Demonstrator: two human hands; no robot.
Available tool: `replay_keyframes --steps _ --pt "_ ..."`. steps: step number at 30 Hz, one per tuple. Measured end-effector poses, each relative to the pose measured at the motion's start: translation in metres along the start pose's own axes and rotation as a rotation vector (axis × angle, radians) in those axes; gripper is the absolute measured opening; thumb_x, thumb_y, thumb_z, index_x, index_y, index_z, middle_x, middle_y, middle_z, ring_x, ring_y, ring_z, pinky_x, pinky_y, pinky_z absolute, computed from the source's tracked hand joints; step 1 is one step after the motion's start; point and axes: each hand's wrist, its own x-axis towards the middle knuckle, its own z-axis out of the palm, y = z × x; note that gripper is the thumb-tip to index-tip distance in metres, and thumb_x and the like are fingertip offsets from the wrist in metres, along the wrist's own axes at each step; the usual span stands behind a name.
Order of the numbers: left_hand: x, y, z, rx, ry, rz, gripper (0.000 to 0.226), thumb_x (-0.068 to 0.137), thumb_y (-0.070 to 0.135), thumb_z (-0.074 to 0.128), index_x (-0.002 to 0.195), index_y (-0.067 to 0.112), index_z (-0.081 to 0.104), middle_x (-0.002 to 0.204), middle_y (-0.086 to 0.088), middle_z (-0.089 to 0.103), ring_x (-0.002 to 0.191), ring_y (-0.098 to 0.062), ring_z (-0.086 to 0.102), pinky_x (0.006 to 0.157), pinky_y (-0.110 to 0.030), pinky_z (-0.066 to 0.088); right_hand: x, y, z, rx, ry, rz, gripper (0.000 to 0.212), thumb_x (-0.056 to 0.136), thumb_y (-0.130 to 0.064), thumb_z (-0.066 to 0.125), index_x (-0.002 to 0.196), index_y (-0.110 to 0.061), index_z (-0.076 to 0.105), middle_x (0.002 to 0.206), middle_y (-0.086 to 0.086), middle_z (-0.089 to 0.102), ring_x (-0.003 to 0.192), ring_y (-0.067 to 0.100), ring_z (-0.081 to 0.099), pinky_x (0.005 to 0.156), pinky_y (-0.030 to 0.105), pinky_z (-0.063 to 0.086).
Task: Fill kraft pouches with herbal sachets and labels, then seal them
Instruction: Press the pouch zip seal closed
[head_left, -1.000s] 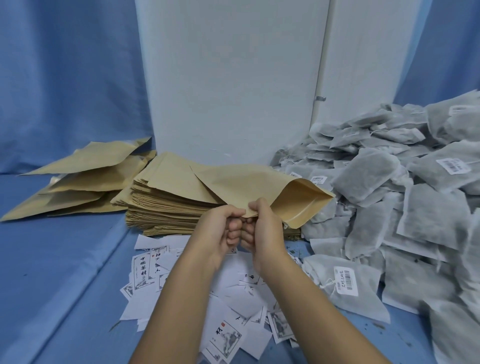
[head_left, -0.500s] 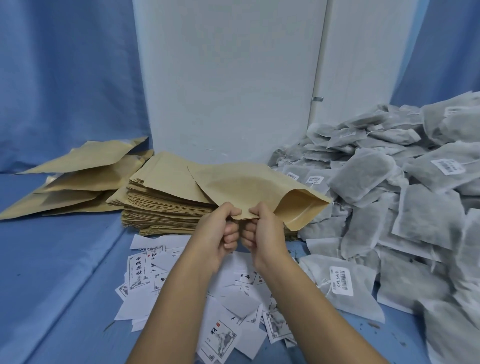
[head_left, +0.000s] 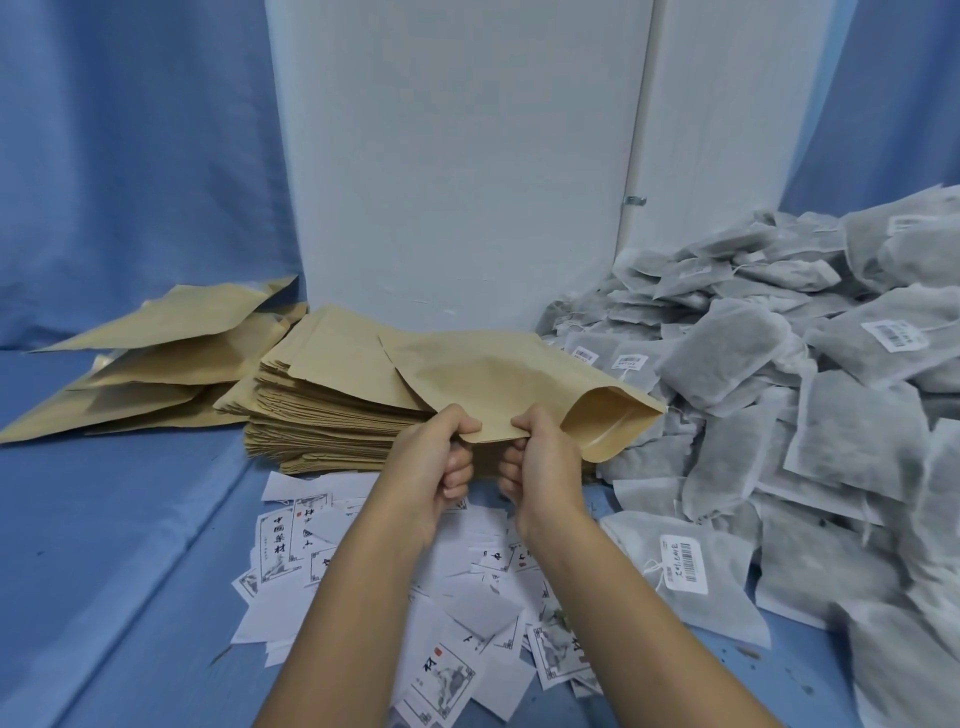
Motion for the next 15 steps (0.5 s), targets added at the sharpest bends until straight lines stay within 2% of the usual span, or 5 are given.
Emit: replay_keyframes --steps 3,7,12,15 --pt "0.0004 0.0013 -0.0012 -0.016 -0.006 -0.001 0.038 0.085 0.007 0.05 0.055 0.019 0.03 0.034 0.007 0.02 0.029 -0.007 0.016 0.033 -0.016 0.012 0.0006 -0.0016 -0.0007 -0.023 0.001 0.015 0.03 0.086 -0.019 0.046 0.061 -0.019 0.029 0.041 -0.007 0.022 0.032 0.008 0.015 0.033 0.016 0.013" --pt "-0.0008 0.0016 -0.0016 0.007 -0.009 0.006 0.04 0.084 0.006 0.05 0.052 0.019 0.03 0.035 0.006 0.02 0.029 -0.008 0.016 0.034 -0.015 0.012 0.0015 -0.0017 -0.001 -0.035 0.07 -0.047 0.023 0.085 -0.013 0.043 0.066 -0.019 0.03 0.044 -0.006 0.023 0.033 0.008 0.019 0.035 0.015 0.016" --pt "-0.0025 0.0035 -0.0041 0.014 -0.011 0.015 0.039 0.084 0.006 0.051 0.053 0.018 0.031 0.035 0.006 0.021 0.03 -0.008 0.018 0.033 -0.016 0.014 0.0042 -0.0041 -0.004 -0.082 0.183 -0.081 0.014 0.083 -0.016 0.048 0.075 -0.017 0.037 0.048 -0.004 0.03 0.034 0.008 0.024 0.034 0.02 0.021" --pt "-0.0039 0.0039 -0.0021 0.003 0.011 0.019 0.035 0.085 0.007 0.05 0.057 0.017 0.032 0.035 0.006 0.022 0.031 -0.008 0.018 0.033 -0.016 0.015 0.005 -0.0042 -0.0039 -0.039 0.175 -0.098 0.014 0.083 -0.012 0.046 0.075 -0.017 0.036 0.05 -0.003 0.029 0.034 0.007 0.024 0.033 0.018 0.021"
